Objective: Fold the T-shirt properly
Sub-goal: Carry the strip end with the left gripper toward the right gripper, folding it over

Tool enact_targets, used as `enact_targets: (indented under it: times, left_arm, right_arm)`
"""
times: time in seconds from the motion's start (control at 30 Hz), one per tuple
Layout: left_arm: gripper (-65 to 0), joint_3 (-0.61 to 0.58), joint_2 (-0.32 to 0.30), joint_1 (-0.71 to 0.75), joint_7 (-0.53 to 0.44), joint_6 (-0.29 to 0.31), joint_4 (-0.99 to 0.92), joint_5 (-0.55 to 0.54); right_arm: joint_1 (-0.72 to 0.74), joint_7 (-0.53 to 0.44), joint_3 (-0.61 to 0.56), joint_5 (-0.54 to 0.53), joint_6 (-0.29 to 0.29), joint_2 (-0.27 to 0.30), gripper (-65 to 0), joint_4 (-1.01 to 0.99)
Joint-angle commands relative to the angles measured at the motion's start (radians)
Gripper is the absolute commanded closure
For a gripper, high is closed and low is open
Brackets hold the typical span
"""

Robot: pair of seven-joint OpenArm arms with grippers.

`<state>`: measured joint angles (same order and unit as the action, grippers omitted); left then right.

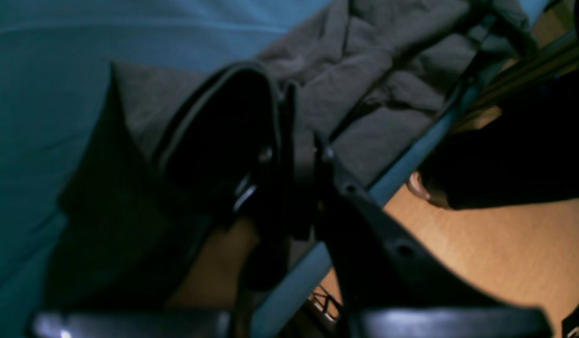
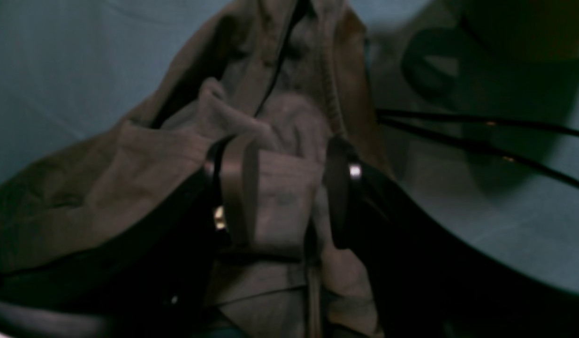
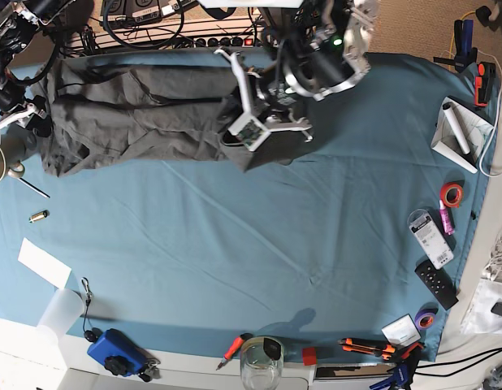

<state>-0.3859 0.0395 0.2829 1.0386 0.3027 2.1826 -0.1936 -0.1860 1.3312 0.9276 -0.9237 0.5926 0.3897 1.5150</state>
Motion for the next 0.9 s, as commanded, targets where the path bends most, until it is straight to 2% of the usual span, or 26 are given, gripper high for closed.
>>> enact_targets:
  times: [0.0,0.27,0.47,0.53,0.63,0.73,0.87]
  left_arm:
    - [0.0,-0.014,0.025,-0.016,-0.026,0.0,-0.002,-0.008]
    - [0.0,-0.091,0.108,-0.045,-0.018,-0.018,-0.082,0.03]
    - [0.0,-0.132,0.104,-0.067,-0.027,-0.018,-0.108,0.045]
    - [0.0,-0.132,0.104,-0.068,-0.035,0.0,-0.109,0.044]
    - [0.0,-0.132,0.104,-0.068,-0.064,0.109,-0.109,0.023]
    - [0.0,-0.134,0.104,-0.069,-0.067,0.113,-0.109,-0.016]
    - [0.0,-0.134,0.104,-0.07,-0.068,0.113,-0.111,-0.016]
  right_arm:
    - [0.005,-0.017,0.008,-0.021,0.002,0.024,-24.1,0.016]
    - [0.006,-0.021,0.008,-0.021,0.002,0.027,-24.1,0.016]
    - [0.006,-0.022,0.008,-0.021,0.002,0.043,-24.1,0.016]
    - [0.006,-0.022,0.008,-0.021,0.002,0.042,-24.1,0.016]
    - [0.006,-0.022,0.008,-0.021,0.002,0.042,-24.1,0.016]
    - [0.006,-0.023,0.008,-0.008,0.001,0.042,-24.1,0.016]
    - [0.005,-0.083,0.008,0.084,0.001,0.042,-24.1,0.016]
